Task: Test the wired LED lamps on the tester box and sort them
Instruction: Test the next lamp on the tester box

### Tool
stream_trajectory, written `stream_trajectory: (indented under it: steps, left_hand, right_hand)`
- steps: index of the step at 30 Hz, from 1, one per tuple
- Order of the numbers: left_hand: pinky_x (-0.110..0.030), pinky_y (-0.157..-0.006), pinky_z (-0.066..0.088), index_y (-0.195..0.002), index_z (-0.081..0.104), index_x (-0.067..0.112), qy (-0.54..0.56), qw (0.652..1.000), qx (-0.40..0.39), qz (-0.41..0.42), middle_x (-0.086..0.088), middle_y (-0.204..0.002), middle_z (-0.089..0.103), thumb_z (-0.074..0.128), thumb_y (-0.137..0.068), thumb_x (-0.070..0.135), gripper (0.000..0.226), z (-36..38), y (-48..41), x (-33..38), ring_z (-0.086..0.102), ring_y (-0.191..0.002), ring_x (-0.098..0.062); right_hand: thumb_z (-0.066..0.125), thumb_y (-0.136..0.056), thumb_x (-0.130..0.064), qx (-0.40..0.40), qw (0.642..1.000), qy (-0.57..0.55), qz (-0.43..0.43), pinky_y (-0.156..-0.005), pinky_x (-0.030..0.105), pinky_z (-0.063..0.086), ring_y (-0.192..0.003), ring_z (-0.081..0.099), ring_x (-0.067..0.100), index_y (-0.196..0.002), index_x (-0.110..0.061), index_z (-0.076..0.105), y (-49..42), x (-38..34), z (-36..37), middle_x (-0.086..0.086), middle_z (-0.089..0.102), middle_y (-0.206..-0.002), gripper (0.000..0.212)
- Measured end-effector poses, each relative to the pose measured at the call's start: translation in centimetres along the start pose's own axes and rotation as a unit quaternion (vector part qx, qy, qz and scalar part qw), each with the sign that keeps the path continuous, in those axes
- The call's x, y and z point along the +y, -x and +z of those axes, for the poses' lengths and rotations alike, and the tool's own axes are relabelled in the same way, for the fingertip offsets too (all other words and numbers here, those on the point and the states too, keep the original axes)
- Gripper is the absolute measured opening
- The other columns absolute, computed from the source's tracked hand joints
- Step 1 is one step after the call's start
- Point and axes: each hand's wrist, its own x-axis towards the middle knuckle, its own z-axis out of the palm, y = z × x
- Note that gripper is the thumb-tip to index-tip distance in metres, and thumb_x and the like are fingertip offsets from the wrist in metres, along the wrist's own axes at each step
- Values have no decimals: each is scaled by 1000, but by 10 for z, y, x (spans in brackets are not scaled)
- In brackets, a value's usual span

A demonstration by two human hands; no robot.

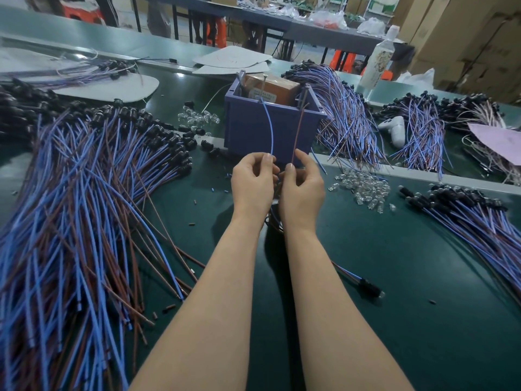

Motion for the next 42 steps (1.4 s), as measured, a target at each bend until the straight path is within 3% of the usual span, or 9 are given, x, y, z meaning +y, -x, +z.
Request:
stream_trajectory:
  steps: [3, 9, 12, 28, 35, 42]
  left_hand:
    - [-10, -53, 46, -87, 60, 12, 3, 1000, 4, -3, 6, -65, 57, 49, -97, 12, 15, 0, -1, 0, 53, -49, 6]
    - [-11, -52, 45, -88, 61, 10, 8, 1000, 0, -6, 5, -65, 57, 49, -97, 11, 15, 1, -2, 0, 52, -48, 6]
    - [-10, -50, 44, -88, 61, 9, 15, 1000, -2, -10, 3, -65, 56, 49, -97, 10, 15, 1, -2, 0, 51, -47, 6]
    - [-10, -51, 44, -90, 61, 7, 3, 1000, -7, -7, 3, -66, 56, 49, -97, 11, 15, 0, -5, 1, 52, -47, 6]
    - [-12, -52, 46, -92, 62, 5, -2, 1000, -8, -11, 4, -63, 58, 50, -97, 12, 15, 5, -3, -2, 53, -47, 5]
    - [-14, -53, 47, -87, 62, 9, 6, 1000, 2, -10, 5, -63, 57, 50, -97, 12, 15, 4, -1, -1, 52, -48, 4]
  right_hand:
    - [50, -94, -13, -2, 1000, 1, 1, -63, 7, 40, -76, 60, 14, -122, -19, 58, 1, -1, 0, 1, 65, -83, 30]
    - [50, -95, -12, -5, 1000, 0, 8, -80, 33, 51, -79, 62, 19, -123, -18, 58, 3, -4, -1, 6, 66, -86, 30]
    - [50, -94, -11, -4, 1000, -3, 12, -82, 39, 51, -78, 60, 20, -123, -17, 58, 2, -4, -1, 8, 65, -85, 30]
    - [50, -94, -11, -3, 1000, -14, 12, -82, 41, 52, -80, 63, 23, -122, -16, 58, 2, -6, 0, 8, 66, -84, 30]
    - [50, -94, -12, -2, 1000, -8, 4, -77, 28, 49, -75, 60, 15, -122, -18, 59, 0, -3, 0, -5, 60, -76, 30]
    - [50, -94, -10, -1, 1000, -7, 0, -80, 37, 52, -77, 62, 19, -121, -17, 59, 1, -3, 0, -8, 59, -73, 29]
